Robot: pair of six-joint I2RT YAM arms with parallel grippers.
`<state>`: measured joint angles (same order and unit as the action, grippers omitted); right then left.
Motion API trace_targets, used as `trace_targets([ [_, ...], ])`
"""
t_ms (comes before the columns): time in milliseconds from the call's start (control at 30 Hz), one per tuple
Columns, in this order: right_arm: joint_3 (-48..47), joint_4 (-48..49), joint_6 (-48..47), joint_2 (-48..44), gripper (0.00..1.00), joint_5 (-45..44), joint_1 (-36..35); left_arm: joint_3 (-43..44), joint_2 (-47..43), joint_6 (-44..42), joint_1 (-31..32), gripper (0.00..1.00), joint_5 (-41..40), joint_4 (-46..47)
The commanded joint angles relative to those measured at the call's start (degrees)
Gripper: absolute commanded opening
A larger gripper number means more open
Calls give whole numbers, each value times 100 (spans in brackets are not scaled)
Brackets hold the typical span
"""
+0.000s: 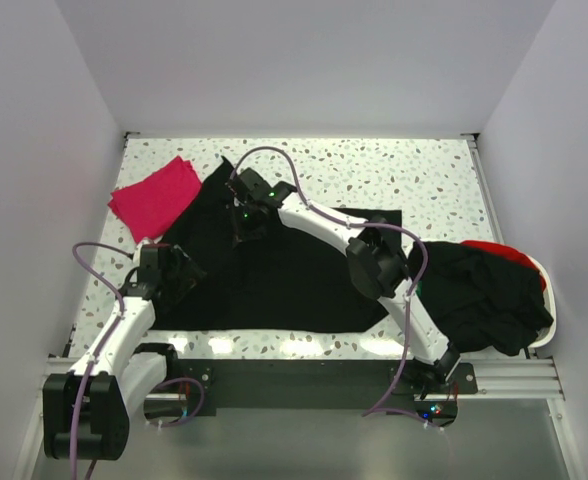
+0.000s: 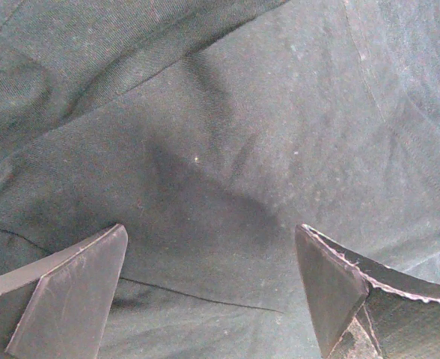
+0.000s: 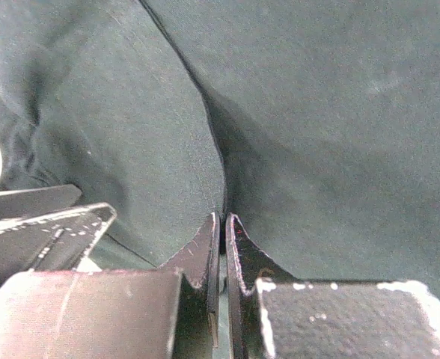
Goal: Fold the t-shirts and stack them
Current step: Fold the tshirt
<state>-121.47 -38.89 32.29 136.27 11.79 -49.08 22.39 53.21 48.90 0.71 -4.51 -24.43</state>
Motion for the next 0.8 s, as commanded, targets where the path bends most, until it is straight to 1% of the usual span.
trace_targets([
  [0, -78, -311, -57, -66, 2, -282, 4, 11, 102, 23, -71, 100, -252, -247],
  [67, -201, -478, -48, -30, 7, -388, 21, 28, 93, 23, -71, 100, -287, -264],
  [100, -228, -522, -65, -21, 11, -493, 30, 37, 93, 14, -71, 100, -296, -273],
  [133, -254, -601, -83, -39, 14, -555, 39, 81, 84, 5, -71, 100, -322, -282],
  [200, -324, -707, -179, -143, 22, -721, 91, 168, 41, -65, -71, 100, -410, -326],
  [233, -351, -829, -214, -214, 32, -783, 126, 308, 32, -91, -62, 100, -445, -343],
  [300, -334, -918, -337, -494, 38, -932, 258, 476, -30, -214, -71, 100, -524, -317],
  [333, -299, -1005, -381, -618, 43, -968, 302, 659, -30, -250, -71, 100, -550, -309],
  [400, 43, -1059, -530, -925, 46, -1047, 486, 845, 5, -346, -71, 100, -568, -308],
  [433, 236, -1076, -583, -1309, 47, -1134, 522, 1011, 31, -364, -71, 100, -551, -317],
  [467, 742, -1059, -636, -1548, 49, -1161, 609, 1074, 40, -373, -71, 100, -516, -317],
  [533, 1360, -1033, -733, -1988, 51, -1275, 689, 1153, 32, -321, 43, 100, -463, -265],
  [567, 2024, -1024, -751, -2486, 52, -1354, 768, 1136, 40, -277, 122, 100, -445, -221],
  [633, 2730, -997, -725, -2972, 52, -1442, 856, 1092, 93, -49, 525, 100, -489, -72],
  [667, 3413, -989, -707, -3392, 53, -1486, 952, 1066, 145, 48, 701, 100, -550, 59],
  [700, 3733, -980, -637, -3640, 53, -1522, 1005, 1039, 294, 240, 1007, 100, -542, 122],
  [733, 4040, -997, -602, -3851, 53, -1548, 1084, 943, 400, 338, 1114, 100, -490, 192],
  [767, 4592, -1006, -567, -4053, 54, -1601, 1120, 890, 514, 426, 1194, 100, -419, 358],
])
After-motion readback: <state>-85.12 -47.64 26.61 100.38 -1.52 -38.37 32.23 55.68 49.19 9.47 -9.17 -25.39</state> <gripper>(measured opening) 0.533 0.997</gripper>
